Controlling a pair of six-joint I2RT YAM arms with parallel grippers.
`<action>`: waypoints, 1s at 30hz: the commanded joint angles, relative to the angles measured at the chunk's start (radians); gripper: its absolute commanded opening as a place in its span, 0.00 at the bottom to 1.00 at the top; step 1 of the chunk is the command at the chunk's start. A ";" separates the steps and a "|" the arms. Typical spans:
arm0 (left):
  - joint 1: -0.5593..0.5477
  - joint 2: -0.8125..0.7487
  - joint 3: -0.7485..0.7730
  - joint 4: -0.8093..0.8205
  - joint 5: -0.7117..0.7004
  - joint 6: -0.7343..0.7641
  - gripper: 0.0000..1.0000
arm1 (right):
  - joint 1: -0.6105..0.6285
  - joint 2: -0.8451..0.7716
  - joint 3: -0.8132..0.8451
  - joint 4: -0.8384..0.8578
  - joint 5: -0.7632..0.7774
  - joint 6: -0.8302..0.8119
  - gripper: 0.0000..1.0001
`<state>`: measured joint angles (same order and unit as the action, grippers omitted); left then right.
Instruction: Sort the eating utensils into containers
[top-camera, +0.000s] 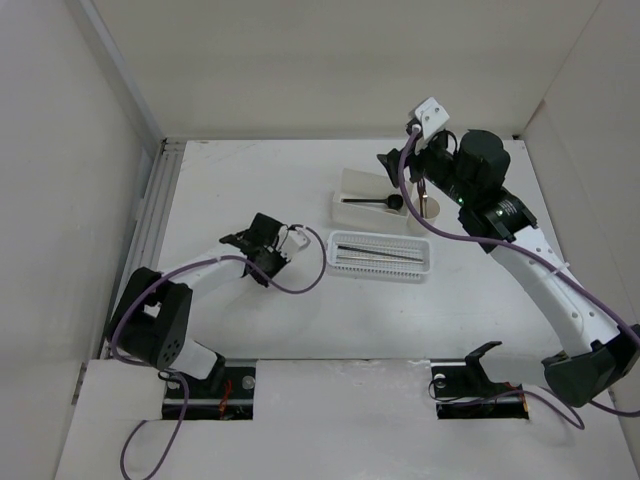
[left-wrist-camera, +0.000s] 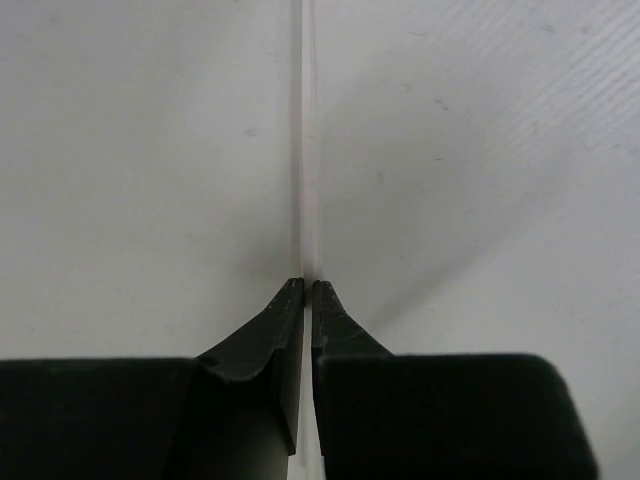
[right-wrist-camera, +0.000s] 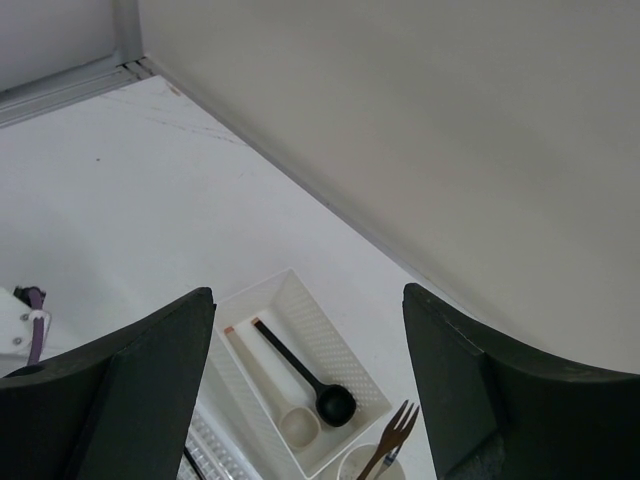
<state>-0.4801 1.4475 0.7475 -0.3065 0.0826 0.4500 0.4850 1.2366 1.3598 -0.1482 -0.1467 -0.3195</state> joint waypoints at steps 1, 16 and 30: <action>0.015 0.001 0.107 -0.072 -0.041 0.010 0.00 | 0.007 -0.011 0.018 0.048 0.018 -0.009 0.81; -0.271 0.220 0.670 -0.267 0.131 0.211 0.00 | -0.035 -0.035 0.009 0.048 -0.002 -0.047 0.81; -0.413 0.633 1.119 -0.301 0.152 0.306 0.00 | -0.160 -0.100 -0.002 0.018 -0.085 -0.066 0.84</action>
<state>-0.8806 2.0991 1.8103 -0.5713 0.2119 0.7139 0.3321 1.1591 1.3560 -0.1493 -0.2092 -0.3695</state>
